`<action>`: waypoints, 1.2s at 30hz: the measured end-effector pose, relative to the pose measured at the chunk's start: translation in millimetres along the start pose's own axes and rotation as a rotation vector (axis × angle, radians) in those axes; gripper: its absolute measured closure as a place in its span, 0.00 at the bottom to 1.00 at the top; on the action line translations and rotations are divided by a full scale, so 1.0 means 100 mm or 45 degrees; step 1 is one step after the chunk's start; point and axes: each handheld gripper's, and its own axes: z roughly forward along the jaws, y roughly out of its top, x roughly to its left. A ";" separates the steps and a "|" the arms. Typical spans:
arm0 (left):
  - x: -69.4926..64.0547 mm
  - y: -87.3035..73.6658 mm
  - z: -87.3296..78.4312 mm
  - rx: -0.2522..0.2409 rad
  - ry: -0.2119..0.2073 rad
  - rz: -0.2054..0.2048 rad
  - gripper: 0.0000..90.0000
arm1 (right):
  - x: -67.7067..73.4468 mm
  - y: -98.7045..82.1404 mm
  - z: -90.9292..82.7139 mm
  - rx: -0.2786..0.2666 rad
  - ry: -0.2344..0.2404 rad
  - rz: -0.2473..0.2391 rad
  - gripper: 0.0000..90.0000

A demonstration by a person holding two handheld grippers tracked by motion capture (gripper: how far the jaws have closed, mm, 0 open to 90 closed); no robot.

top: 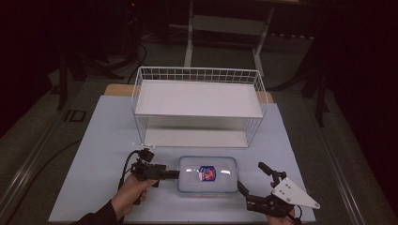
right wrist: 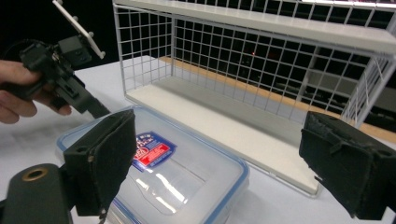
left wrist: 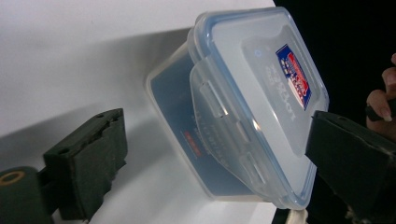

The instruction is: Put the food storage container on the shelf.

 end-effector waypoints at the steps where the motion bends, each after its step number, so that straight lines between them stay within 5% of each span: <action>1: 0.01 0.00 0.02 0.006 -0.014 -0.025 0.07 | -0.01 0.00 0.00 0.001 0.005 0.009 0.13; 7: 0.06 -0.01 0.13 0.047 -0.073 -0.097 0.23 | -0.03 0.00 0.02 0.056 0.050 0.052 0.17; 11: 0.07 0.00 0.14 0.042 -0.172 -0.106 0.39 | -0.08 0.01 0.04 0.154 0.106 0.145 0.20; 12: 0.05 0.00 0.13 0.047 -0.176 -0.092 0.46 | -0.09 0.00 0.04 0.169 0.117 0.164 0.20; 18: 0.04 0.01 0.11 0.044 -0.166 -0.113 0.52 | -0.19 -0.04 0.11 0.277 0.166 0.287 0.12; 27: -0.06 -0.03 0.02 0.038 -0.175 -0.030 0.59 | -0.41 -0.19 0.28 0.425 0.236 0.509 0.14; 36: -0.12 -0.08 0.00 0.022 -0.177 0.034 0.62 | -0.48 -0.32 0.44 0.488 0.329 0.617 0.27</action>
